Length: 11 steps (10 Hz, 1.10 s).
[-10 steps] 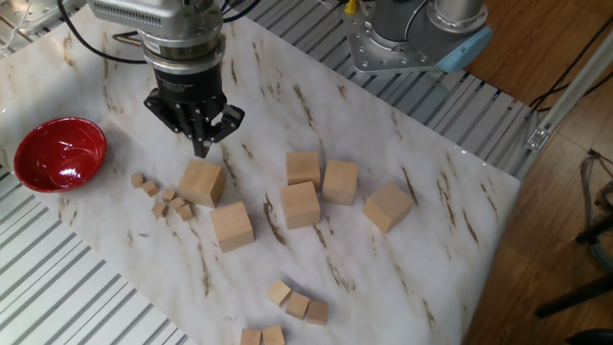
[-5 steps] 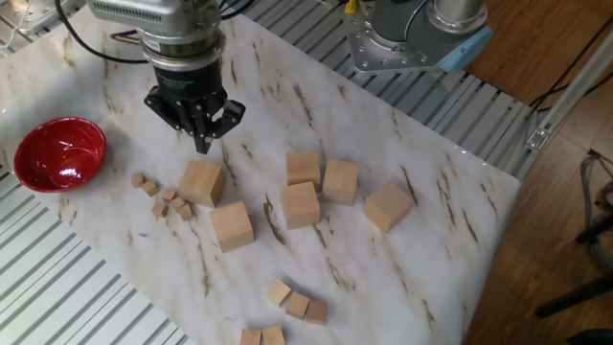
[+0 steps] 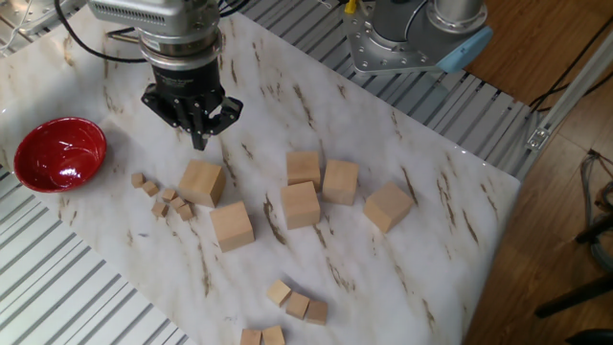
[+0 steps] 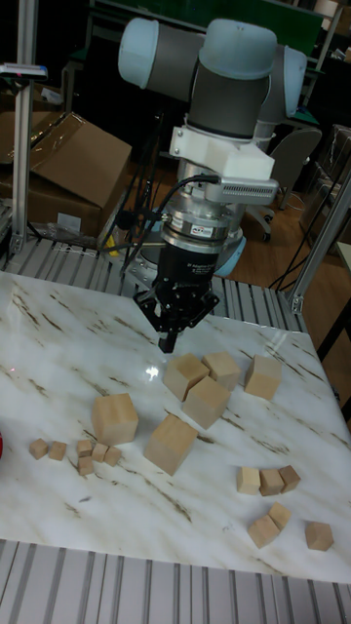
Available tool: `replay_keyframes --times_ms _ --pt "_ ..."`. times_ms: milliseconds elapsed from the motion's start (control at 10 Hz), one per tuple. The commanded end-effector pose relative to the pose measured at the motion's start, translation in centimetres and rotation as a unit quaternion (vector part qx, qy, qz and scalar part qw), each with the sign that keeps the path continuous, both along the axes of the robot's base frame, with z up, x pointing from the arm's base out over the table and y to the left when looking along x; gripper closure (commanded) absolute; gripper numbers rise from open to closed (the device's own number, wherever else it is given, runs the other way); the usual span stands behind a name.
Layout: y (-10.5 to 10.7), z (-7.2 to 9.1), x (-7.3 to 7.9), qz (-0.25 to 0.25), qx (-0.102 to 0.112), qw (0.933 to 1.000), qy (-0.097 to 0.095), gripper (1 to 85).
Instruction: Pick up one small block
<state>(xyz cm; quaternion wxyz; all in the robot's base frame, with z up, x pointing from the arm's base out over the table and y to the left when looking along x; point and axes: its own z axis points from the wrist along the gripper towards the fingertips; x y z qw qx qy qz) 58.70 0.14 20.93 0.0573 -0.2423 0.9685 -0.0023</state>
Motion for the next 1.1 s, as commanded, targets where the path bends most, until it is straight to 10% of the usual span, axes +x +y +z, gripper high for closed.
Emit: replay_keyframes --times_ms 0,400,500,700,1000 --pt "3.6 0.2 2.7 0.024 -0.011 0.9996 0.005 84.7" --pt "11.4 -3.0 7.5 0.079 -0.026 0.9964 -0.017 84.7" --pt "13.5 -3.0 10.4 0.106 -0.022 0.9919 -0.066 84.7" --pt "15.6 -5.4 10.5 0.199 -0.026 0.9777 -0.060 84.7" --pt "16.5 -8.3 10.8 0.421 -0.073 0.9021 -0.059 84.7"
